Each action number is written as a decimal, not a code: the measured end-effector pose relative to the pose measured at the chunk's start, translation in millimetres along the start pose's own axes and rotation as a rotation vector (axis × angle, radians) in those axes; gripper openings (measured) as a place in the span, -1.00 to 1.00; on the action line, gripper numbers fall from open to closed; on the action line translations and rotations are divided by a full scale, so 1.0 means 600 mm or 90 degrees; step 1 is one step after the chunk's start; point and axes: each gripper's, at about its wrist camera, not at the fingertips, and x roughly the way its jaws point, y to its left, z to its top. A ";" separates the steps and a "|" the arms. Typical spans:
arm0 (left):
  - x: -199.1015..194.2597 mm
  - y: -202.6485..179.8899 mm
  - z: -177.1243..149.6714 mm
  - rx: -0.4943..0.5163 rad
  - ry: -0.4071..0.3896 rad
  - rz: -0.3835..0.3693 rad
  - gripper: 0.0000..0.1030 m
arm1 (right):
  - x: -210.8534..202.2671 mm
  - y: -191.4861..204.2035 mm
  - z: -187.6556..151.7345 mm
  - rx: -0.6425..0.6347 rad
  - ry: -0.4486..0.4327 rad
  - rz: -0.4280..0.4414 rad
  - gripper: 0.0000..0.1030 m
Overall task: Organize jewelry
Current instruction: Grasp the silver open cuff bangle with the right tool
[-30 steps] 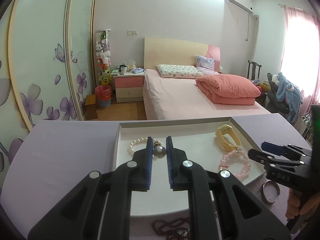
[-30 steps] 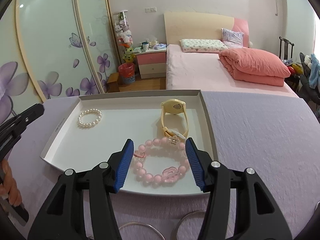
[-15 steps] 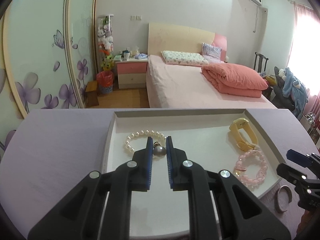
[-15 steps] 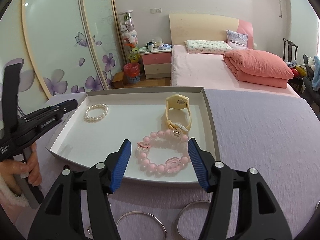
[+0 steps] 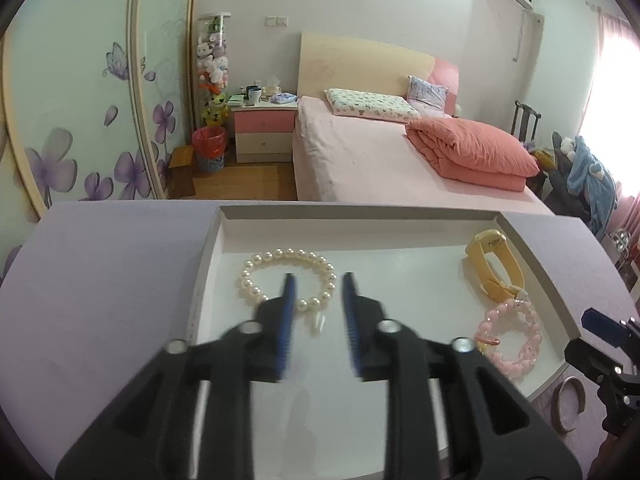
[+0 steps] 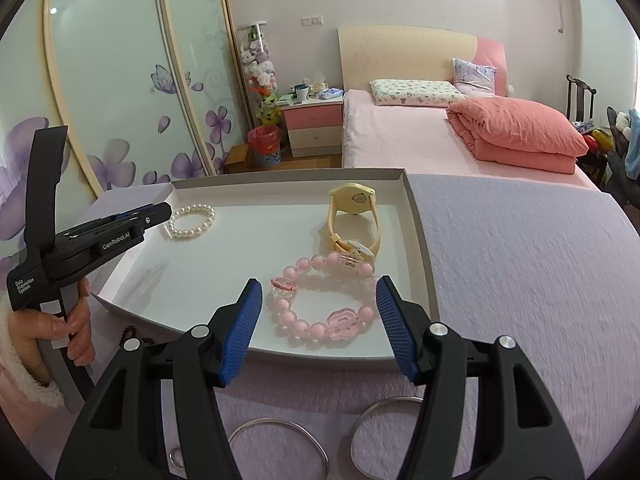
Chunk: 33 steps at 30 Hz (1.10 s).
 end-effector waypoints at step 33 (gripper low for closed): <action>-0.292 0.005 -0.144 0.029 -0.094 -0.056 0.24 | -0.046 -0.071 -0.137 0.024 0.101 -0.084 0.50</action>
